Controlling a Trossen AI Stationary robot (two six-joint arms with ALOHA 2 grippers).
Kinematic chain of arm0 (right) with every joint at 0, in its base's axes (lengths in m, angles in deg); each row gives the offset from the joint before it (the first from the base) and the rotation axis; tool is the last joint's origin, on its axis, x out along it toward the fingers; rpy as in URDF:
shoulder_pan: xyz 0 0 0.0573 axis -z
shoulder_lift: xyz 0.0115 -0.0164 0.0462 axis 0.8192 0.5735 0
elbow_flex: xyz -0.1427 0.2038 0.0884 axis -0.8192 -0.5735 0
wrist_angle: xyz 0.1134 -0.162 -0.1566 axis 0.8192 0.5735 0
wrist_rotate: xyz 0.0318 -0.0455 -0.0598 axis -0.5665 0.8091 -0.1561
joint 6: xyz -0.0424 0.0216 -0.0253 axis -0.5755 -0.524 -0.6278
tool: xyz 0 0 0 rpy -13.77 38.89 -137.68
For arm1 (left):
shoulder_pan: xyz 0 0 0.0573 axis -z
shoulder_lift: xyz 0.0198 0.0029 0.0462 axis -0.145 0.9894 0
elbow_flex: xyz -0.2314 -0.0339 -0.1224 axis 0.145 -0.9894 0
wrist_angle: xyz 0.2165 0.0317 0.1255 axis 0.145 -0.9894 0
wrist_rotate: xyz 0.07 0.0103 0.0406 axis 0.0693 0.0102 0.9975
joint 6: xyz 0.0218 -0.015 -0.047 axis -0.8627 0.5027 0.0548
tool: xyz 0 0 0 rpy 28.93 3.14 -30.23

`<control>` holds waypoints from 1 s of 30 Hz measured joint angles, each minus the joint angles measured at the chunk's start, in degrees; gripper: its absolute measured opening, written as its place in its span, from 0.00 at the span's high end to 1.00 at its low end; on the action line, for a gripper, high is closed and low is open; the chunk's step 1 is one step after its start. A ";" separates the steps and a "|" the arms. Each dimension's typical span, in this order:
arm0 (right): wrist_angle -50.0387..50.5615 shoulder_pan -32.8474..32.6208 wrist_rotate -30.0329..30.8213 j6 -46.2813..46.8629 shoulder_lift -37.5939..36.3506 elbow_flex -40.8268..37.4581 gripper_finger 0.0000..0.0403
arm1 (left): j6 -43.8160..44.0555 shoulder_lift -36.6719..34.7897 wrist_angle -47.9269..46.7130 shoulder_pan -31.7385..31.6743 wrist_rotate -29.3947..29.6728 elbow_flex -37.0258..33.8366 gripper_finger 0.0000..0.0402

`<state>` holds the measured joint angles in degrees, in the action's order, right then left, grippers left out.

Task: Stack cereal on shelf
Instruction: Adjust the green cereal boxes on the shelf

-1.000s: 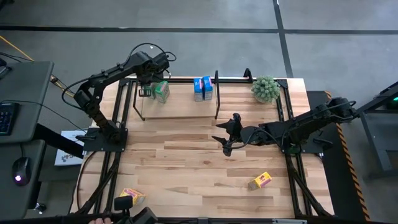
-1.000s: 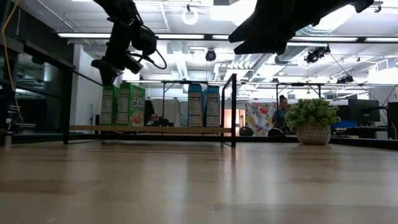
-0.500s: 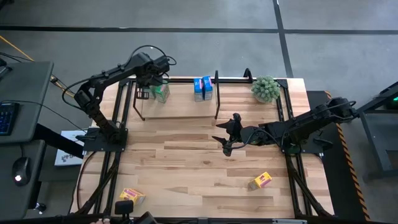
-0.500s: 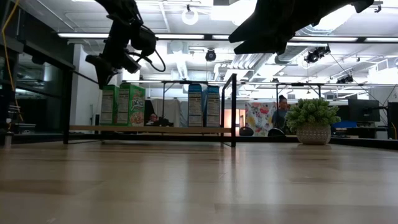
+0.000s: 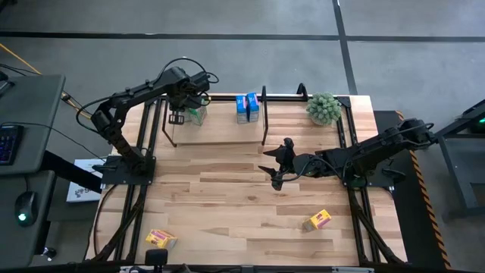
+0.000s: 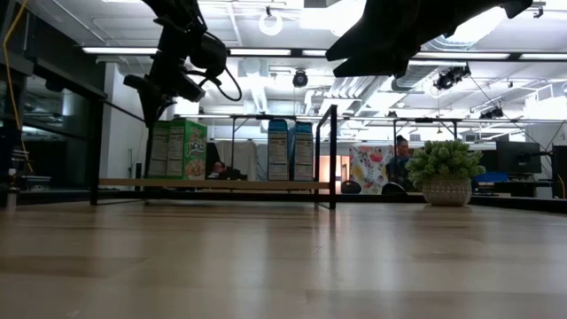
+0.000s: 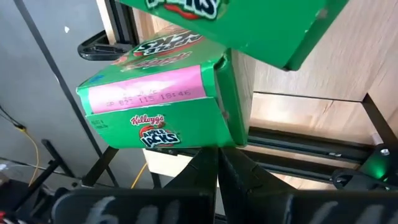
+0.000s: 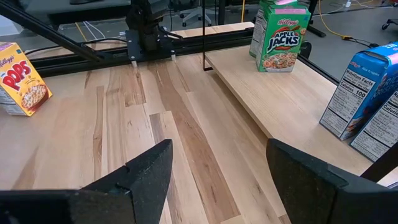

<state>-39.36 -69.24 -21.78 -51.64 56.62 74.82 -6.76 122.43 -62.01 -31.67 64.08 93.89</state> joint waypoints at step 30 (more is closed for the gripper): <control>0.81 0.00 -0.02 0.02 0.01 0.00 0.37 | 31.52 -0.67 20.11 -9.48 1.13 8.33 1.00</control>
<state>-38.55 -69.24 -21.80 -51.62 56.63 74.82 24.76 121.77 -41.91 -41.15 65.21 102.22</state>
